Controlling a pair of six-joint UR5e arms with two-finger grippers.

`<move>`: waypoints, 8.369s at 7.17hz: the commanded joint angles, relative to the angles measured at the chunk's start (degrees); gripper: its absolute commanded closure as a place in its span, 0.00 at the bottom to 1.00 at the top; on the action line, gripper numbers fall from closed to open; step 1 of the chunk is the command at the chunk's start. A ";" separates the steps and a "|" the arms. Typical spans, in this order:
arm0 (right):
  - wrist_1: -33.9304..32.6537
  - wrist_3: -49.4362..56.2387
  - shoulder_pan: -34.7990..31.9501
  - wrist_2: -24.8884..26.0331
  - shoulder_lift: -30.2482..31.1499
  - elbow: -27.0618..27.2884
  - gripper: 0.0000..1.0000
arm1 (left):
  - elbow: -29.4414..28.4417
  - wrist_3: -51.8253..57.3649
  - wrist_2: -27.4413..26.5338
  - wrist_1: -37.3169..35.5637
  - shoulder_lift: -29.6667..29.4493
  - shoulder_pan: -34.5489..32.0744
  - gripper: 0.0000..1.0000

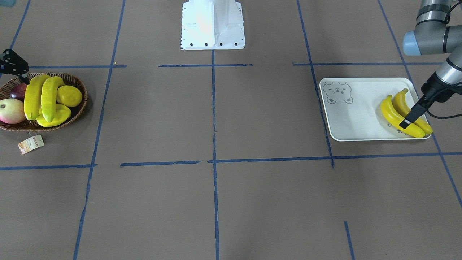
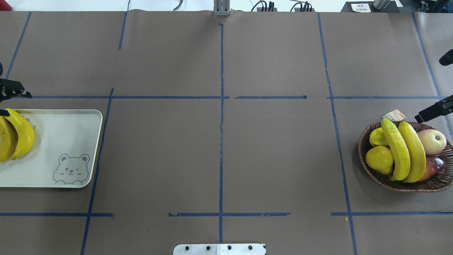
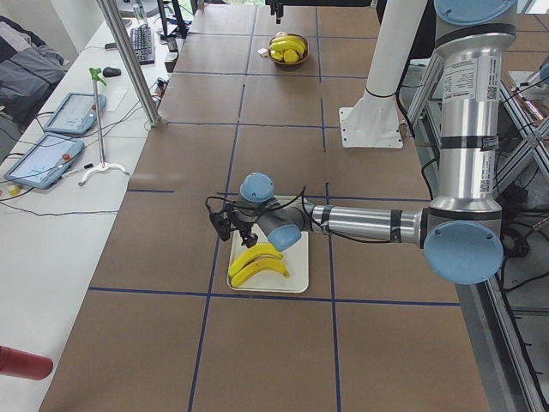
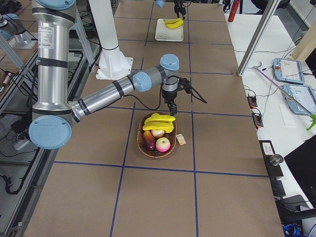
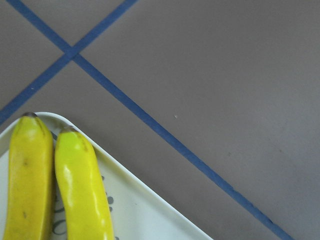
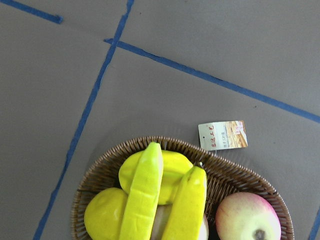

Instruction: Transfer all bananas from basket to plate

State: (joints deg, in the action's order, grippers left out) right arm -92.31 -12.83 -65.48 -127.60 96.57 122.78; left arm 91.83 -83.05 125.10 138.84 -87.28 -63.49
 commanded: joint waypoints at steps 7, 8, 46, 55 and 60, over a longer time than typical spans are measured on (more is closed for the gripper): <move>30.61 -18.72 5.43 1.98 15.66 -5.80 0.01 | 1.78 2.63 2.87 0.03 -1.23 0.38 0.01; 30.61 -20.64 7.80 3.65 15.76 -5.80 0.01 | 1.78 2.63 2.87 0.03 -1.23 0.38 0.01; 11.50 -19.77 2.55 2.79 -0.89 0.97 0.97 | 4.85 1.84 2.95 1.17 -7.71 2.67 0.01; 31.10 -49.70 23.44 5.77 -28.71 -12.74 0.98 | 6.78 -12.65 0.78 0.91 -29.69 16.19 0.01; 31.67 -55.64 32.07 14.65 -35.21 -14.50 0.98 | 4.24 -17.65 -8.99 -0.15 -38.14 23.67 0.01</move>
State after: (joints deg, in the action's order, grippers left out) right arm -60.64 -67.61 -35.01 -114.62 62.26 108.39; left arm 96.40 -98.98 117.74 138.76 -124.26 -41.09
